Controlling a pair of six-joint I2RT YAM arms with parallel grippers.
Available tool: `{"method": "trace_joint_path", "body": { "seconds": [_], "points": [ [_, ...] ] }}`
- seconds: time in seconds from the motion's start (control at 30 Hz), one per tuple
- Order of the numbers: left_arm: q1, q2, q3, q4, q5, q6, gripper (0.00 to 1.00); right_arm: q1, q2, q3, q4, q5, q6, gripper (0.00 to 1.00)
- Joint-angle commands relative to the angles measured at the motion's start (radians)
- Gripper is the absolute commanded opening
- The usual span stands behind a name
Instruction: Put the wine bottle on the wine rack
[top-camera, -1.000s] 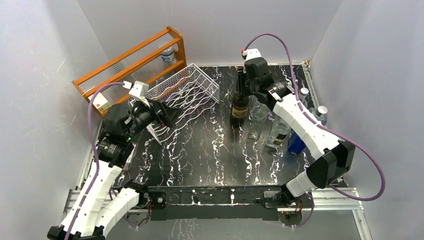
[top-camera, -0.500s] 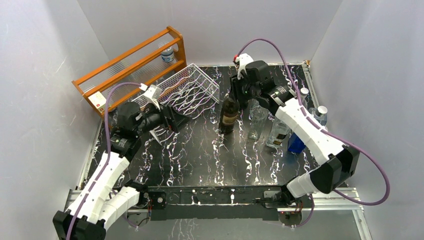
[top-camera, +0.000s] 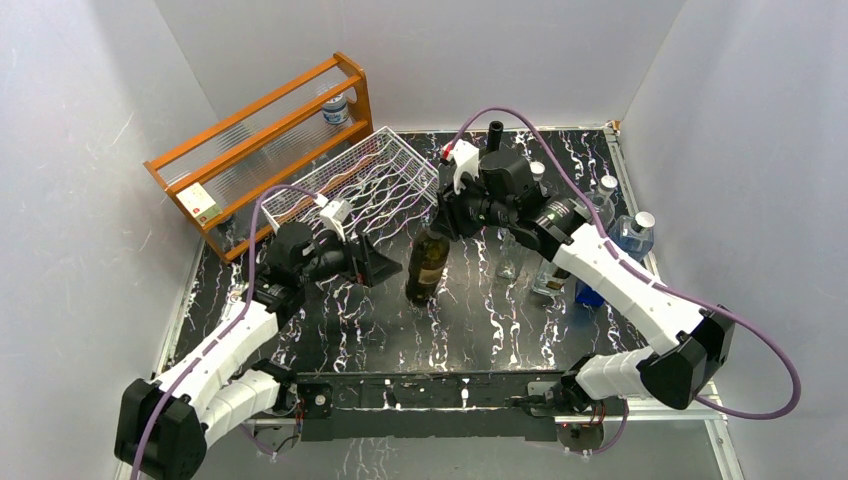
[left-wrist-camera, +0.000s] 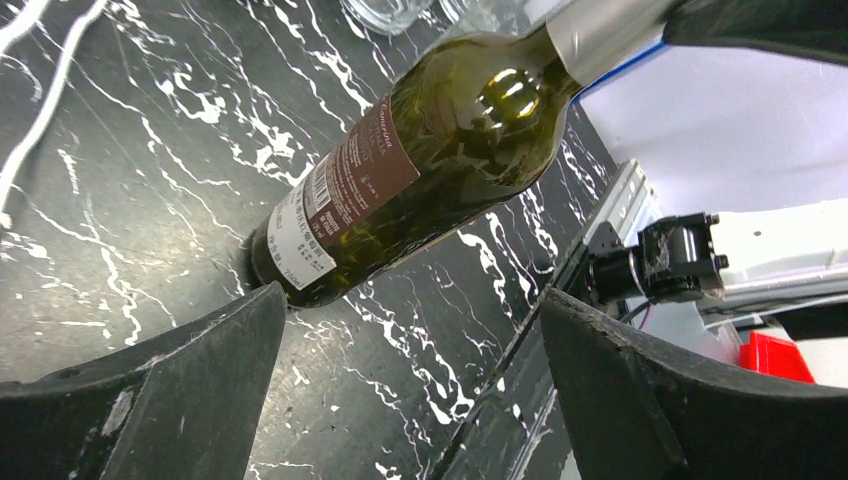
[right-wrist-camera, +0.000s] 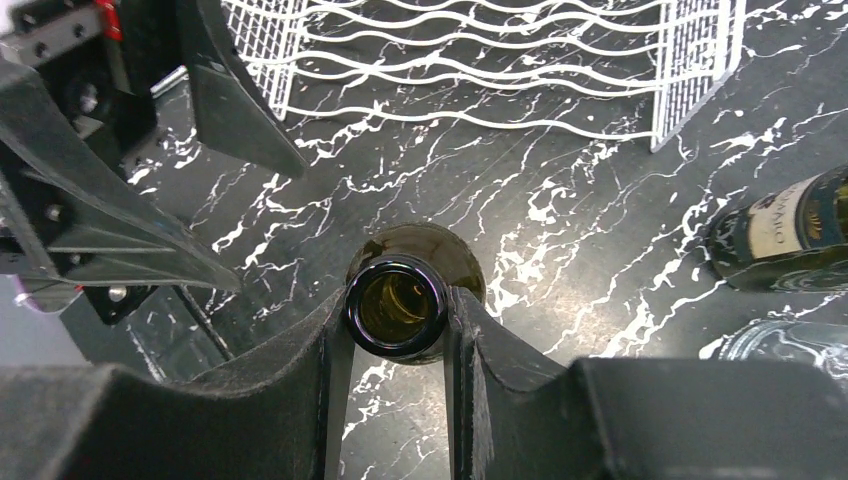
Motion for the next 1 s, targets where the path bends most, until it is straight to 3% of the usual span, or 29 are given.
{"method": "trace_joint_path", "body": {
  "seconds": [0.0,0.1,0.17,0.23,0.27,0.6,0.83,0.97],
  "points": [
    [-0.041,-0.002,-0.02,0.066,0.0,-0.003,0.98,0.005,-0.045,-0.034,0.045,-0.101,0.071,0.24],
    [-0.057,-0.027,-0.003,-0.014,0.01,-0.003,0.98,0.005,-0.05,-0.037,0.069,-0.122,0.146,0.24],
    [-0.057,-0.044,0.06,-0.186,-0.025,-0.003,0.98,0.004,-0.063,-0.05,0.085,-0.109,0.201,0.24],
    [-0.056,-0.047,0.097,-0.211,-0.065,0.464,0.98,0.004,-0.088,-0.083,0.121,-0.099,0.243,0.24],
    [-0.056,-0.042,0.098,-0.196,-0.05,0.494,0.98,0.003,-0.103,-0.105,0.145,-0.098,0.258,0.24],
    [-0.057,0.071,0.027,-0.042,0.255,0.451,0.98,0.004,-0.147,-0.154,0.234,-0.089,0.377,0.21],
    [-0.058,0.095,-0.012,0.035,0.257,0.41,0.98,0.004,-0.151,-0.131,0.236,-0.107,0.431,0.17],
    [-0.061,0.088,-0.023,-0.034,0.246,0.444,0.98,0.005,-0.16,-0.129,0.257,-0.147,0.459,0.16]
  ]
}}
